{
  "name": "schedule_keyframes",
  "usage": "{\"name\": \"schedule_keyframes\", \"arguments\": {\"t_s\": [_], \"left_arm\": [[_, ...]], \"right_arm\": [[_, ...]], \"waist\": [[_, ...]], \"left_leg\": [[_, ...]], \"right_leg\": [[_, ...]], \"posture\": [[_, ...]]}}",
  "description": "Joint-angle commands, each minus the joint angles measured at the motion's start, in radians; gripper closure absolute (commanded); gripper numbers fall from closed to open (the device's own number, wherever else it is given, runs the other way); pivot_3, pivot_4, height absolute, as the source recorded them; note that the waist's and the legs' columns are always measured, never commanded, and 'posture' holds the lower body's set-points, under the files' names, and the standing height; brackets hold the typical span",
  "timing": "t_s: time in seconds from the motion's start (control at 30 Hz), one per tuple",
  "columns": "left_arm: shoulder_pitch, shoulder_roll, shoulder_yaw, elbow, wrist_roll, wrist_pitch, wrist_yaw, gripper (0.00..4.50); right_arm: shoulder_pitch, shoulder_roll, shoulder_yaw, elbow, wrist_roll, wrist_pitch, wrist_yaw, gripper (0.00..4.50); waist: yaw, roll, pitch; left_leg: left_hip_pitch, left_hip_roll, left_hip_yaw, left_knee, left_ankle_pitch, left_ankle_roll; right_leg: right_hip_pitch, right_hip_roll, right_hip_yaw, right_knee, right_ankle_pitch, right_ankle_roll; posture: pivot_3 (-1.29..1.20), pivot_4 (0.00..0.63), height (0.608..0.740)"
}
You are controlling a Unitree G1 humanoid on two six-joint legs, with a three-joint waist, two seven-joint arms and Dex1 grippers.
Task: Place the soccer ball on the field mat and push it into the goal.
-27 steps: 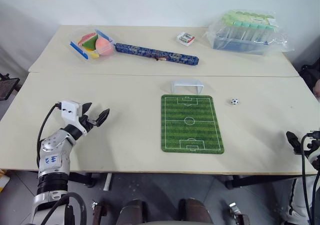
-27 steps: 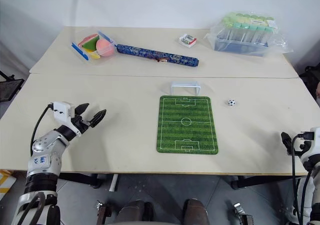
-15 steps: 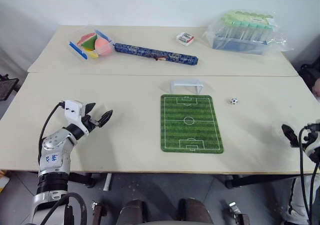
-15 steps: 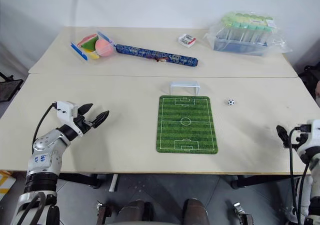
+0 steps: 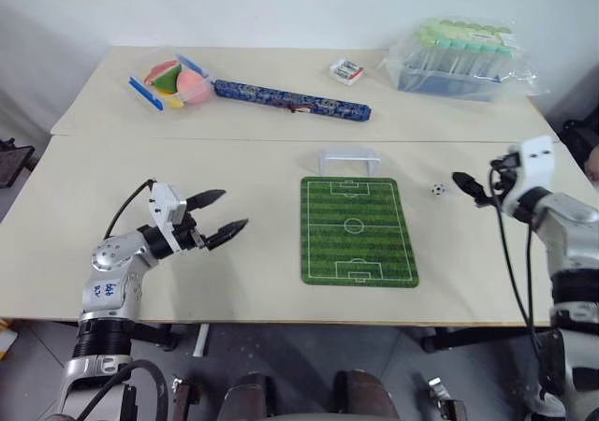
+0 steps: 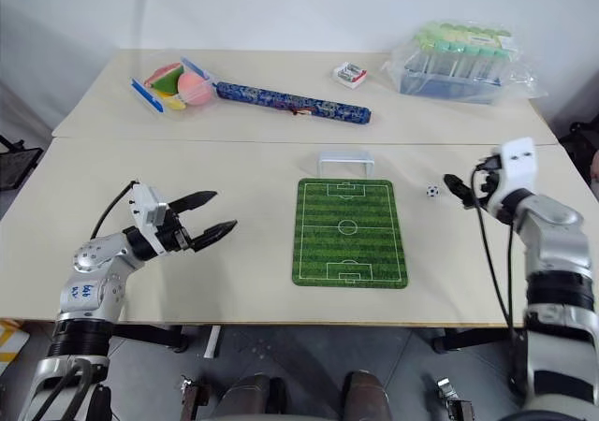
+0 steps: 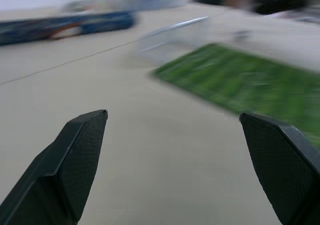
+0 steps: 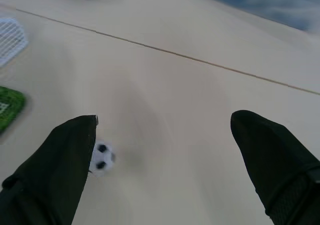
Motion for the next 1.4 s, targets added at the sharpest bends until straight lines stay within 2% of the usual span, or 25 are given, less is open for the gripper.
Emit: {"name": "schedule_keyframes", "arguments": {"t_s": [0.03,0.4,0.5,0.8,0.9,1.03,1.17,1.2,1.3,1.4], "left_arm": [[0.018,0.02,0.005,-0.051,-0.086,0.008,-0.133,0.0],[0.105,0.058,0.043,-0.106,-0.179,0.075,-0.255,0.0],[0.123,0.061,0.068,-0.101,-0.199,0.059,-0.282,0.0],[0.16,0.091,0.103,0.01,-0.173,-0.02,-0.384,0.0],[0.143,0.103,0.101,0.076,-0.15,-0.066,-0.4,0.0],[0.108,0.123,0.096,0.191,-0.115,-0.138,-0.437,0.0],[0.048,0.129,0.087,0.304,-0.049,-0.262,-0.424,0.0],[0.035,0.126,0.088,0.323,-0.042,-0.283,-0.412,0.0],[0.028,0.124,0.078,0.346,-0.029,-0.323,-0.431,0.0],[0.038,0.128,0.075,0.359,-0.028,-0.35,-0.455,0.0]], "right_arm": [[-0.074,0.023,0.038,0.138,-0.042,-0.072,0.05,0.02],[-0.168,0.075,0.078,0.341,-0.1,-0.147,0.097,0.02],[-0.173,0.082,0.077,0.355,-0.104,-0.156,0.103,0.66],[-0.184,0.087,0.078,0.337,-0.109,-0.17,0.116,3.65],[-0.183,0.082,0.076,0.287,-0.102,-0.163,0.136,3.65],[-0.129,0.075,0.078,0.046,-0.063,-0.071,0.195,3.65],[0.085,0.04,0.148,-0.519,0.05,0.173,0.322,3.65],[0.114,0.032,0.158,-0.598,0.07,0.222,0.334,3.65],[0.207,-0.012,0.213,-0.794,0.096,0.294,0.386,3.65],[0.252,-0.051,0.264,-0.89,0.1,0.305,0.437,3.65]], "waist": [[-0.006,0.0,0.0],[-0.014,0.003,0.002],[-0.015,0.004,0.002],[-0.014,0.004,0.002],[-0.014,0.005,0.003],[-0.014,0.009,0.005],[-0.004,0.009,0.005],[-0.003,0.009,0.005],[-0.004,0.009,0.006],[-0.004,0.008,0.006]], "left_leg": [[0.0,0.0,0.0,0.0,0.0,0.0],[0.0,0.001,-0.001,0.0,0.0,0.0],[0.0,0.001,-0.001,0.0,0.0,0.0],[0.0,0.001,-0.001,0.002,0.0,0.0],[0.0,0.001,-0.001,0.002,0.0,0.0],[-0.001,0.001,-0.001,0.002,0.0,0.0],[-0.001,0.001,-0.003,0.002,0.0,0.0],[-0.001,0.001,-0.004,0.001,0.0,0.0],[-0.003,0.0,-0.004,0.002,0.0,0.0],[-0.003,0.0,-0.003,0.005,-0.001,0.002]], "right_leg": [[0.0,0.0,0.0,0.0,0.0,0.0],[0.0,0.0,0.0,0.0,0.0,0.0],[0.0,0.0,0.0,0.0,0.0,0.0],[0.0,0.0,0.001,0.001,0.0,0.0],[0.0,0.0,0.001,0.001,0.0,0.0],[-0.001,0.0,0.001,0.001,0.0,0.0],[-0.001,0.0,-0.001,0.002,0.0,0.0],[-0.001,0.0,-0.002,0.002,0.0,0.0],[-0.001,-0.001,-0.002,0.002,0.0,0.0],[0.0,-0.001,-0.002,0.002,0.0,0.0]], "posture": [[0.0,0.15,0.74],[0.0,0.15,0.74],[0.0,0.15,0.74],[0.0,0.15,0.74],[0.0,0.15,0.74],[0.0,0.15,0.74],[0.0,0.15,0.74],[0.0,0.15,0.74],[0.0,0.15,0.74],[0.0,0.15,0.74]]}}
